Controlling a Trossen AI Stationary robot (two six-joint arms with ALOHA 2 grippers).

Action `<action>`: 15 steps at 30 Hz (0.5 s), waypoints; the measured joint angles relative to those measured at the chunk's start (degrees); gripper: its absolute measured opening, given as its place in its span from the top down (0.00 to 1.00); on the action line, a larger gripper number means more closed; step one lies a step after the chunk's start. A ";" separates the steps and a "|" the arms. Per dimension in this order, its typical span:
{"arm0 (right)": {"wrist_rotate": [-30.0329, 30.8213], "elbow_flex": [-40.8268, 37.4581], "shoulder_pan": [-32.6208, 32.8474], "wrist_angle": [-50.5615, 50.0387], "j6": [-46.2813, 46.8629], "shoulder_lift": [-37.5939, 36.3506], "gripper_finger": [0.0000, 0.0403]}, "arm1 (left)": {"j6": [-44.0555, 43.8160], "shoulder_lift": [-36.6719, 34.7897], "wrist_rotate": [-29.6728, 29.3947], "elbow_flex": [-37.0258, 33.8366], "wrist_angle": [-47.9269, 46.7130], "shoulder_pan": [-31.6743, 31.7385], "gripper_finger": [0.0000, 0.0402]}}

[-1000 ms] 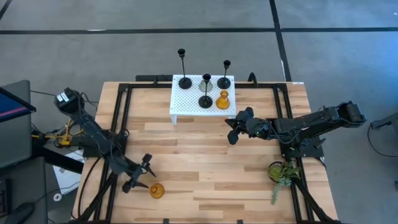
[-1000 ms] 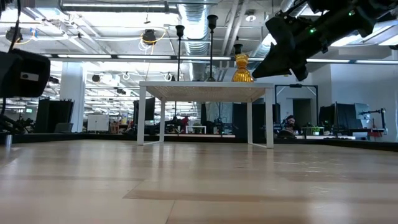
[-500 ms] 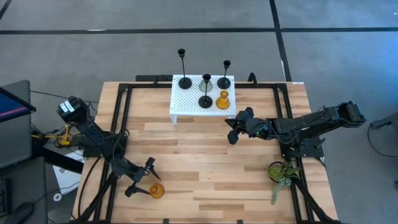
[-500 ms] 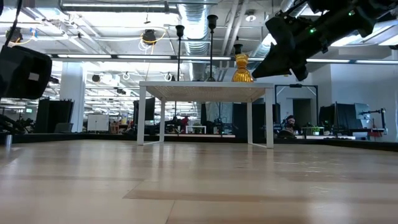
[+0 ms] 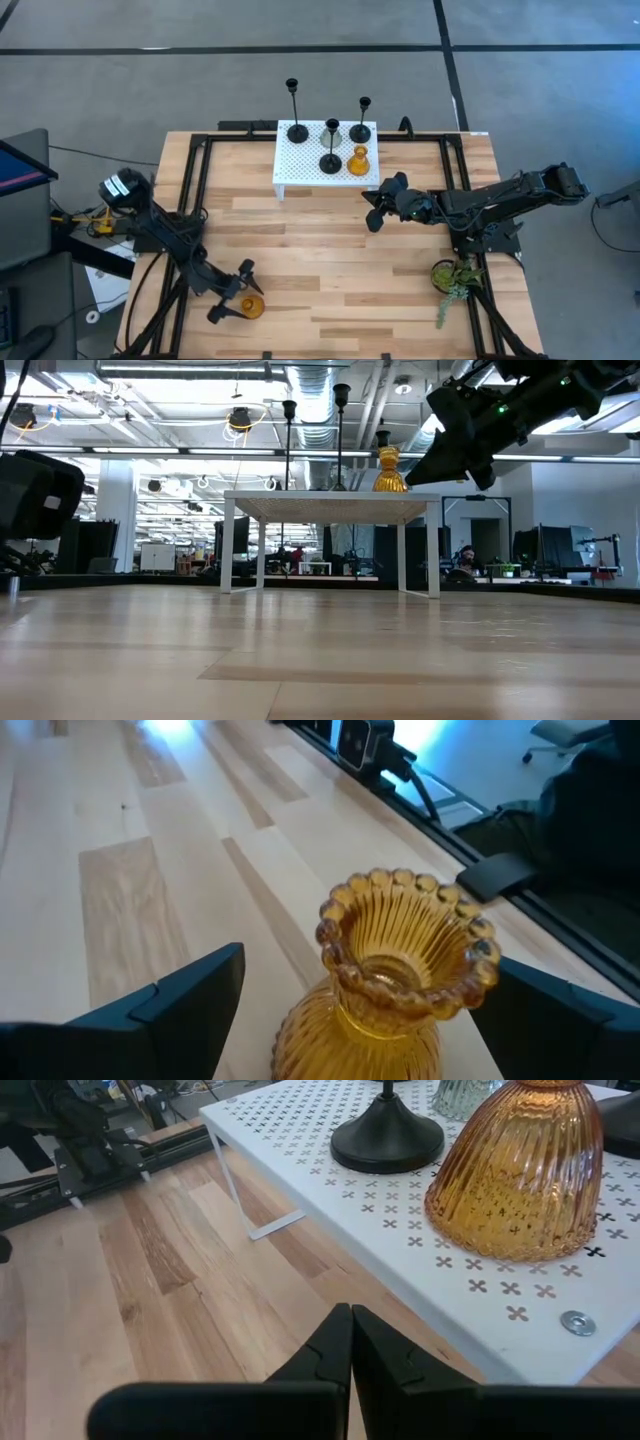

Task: Pick & Place candle stick holders
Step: Put the yellow glass candle holder on the shelf

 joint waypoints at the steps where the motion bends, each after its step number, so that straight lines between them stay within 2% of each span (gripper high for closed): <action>1: 0.00 0.00 0.00 0.00 0.00 0.00 1.00 | 0.02 0.48 -0.02 0.20 0.00 0.00 0.11; 8: 0.00 0.00 0.00 -0.11 -0.19 0.00 1.00 | -0.67 0.36 -0.09 0.42 0.30 -0.02 0.13; 15: 0.00 0.02 0.00 -1.74 -0.13 0.00 1.00 | -1.12 -1.11 -0.31 0.42 0.54 -0.02 0.25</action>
